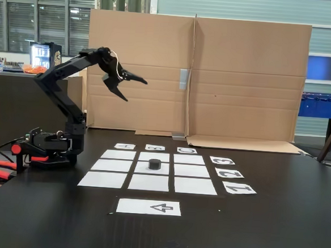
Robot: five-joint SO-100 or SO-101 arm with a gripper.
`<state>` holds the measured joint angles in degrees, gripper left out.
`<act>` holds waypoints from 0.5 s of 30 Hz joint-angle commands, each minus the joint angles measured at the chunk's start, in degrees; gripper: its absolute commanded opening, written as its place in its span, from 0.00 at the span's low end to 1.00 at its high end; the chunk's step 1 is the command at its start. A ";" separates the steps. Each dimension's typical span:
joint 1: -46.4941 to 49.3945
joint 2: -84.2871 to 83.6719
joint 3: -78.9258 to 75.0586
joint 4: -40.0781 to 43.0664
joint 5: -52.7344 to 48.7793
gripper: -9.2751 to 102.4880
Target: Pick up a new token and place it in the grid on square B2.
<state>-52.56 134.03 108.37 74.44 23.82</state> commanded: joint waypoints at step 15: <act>-46.05 46.05 11.60 -2.37 3.69 0.30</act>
<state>-92.46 176.75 119.88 71.98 27.33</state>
